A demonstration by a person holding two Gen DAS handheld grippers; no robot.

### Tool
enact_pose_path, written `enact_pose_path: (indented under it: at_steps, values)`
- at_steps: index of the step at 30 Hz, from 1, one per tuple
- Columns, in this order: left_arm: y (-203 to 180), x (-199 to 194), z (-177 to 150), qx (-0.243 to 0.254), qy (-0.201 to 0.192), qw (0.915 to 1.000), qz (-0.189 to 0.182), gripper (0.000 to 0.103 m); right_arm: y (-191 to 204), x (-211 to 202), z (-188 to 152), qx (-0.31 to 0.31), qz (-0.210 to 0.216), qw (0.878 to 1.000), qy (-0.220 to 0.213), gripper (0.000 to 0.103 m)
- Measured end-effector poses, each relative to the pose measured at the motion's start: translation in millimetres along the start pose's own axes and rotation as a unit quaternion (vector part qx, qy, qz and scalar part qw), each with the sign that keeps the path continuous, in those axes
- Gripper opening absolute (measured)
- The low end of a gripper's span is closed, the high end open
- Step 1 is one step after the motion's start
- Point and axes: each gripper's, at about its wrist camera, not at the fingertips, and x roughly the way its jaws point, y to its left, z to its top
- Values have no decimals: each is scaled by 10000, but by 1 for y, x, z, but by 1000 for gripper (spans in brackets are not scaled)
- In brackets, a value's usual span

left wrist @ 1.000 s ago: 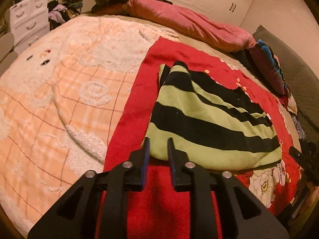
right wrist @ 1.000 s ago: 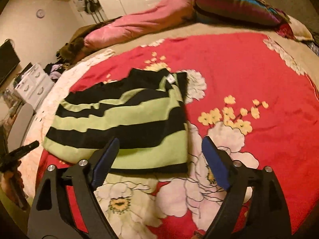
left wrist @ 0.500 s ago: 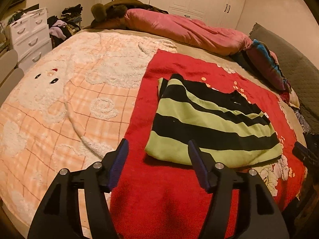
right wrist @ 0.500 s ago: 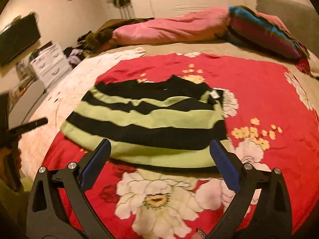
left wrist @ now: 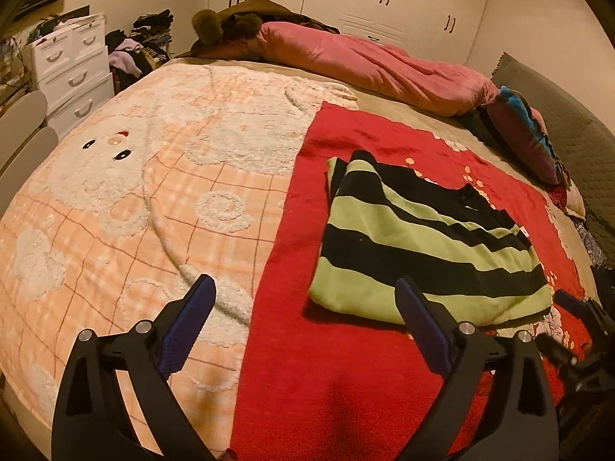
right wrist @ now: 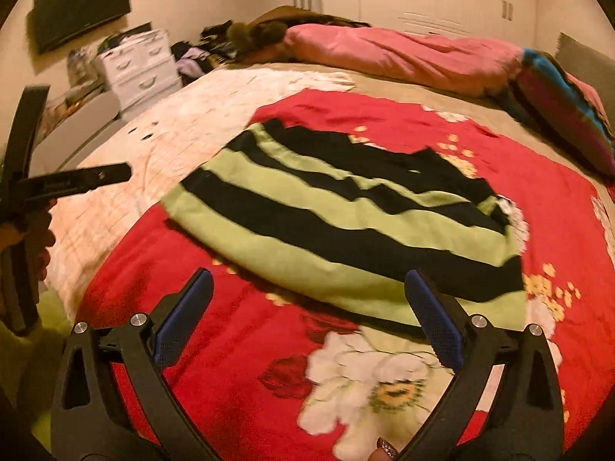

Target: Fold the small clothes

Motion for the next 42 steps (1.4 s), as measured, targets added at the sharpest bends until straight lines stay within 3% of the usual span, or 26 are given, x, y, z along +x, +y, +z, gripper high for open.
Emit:
enact_pose_path:
  at_steps: [11,23,32,36,42]
  values:
    - [20,14,-2,-246,154,9995,149,96,50,41,-1,-622,-95,9979,172,94]
    - [30,35,1,-361,324,9984,299,97,65,67,-4,-941,-216,9951,226,94]
    - [37,62,26,-410,376,9978,367,97,79,86,4,-1167,-240,9927,161,94]
    - [32,83,46,-431,496,9978,106,97,87,93,8,-1310,-233,9910,121,94]
    - [11,118,74,-497,818,9937,-576,97,94,102,10,-1528,-268,9878,93,94]
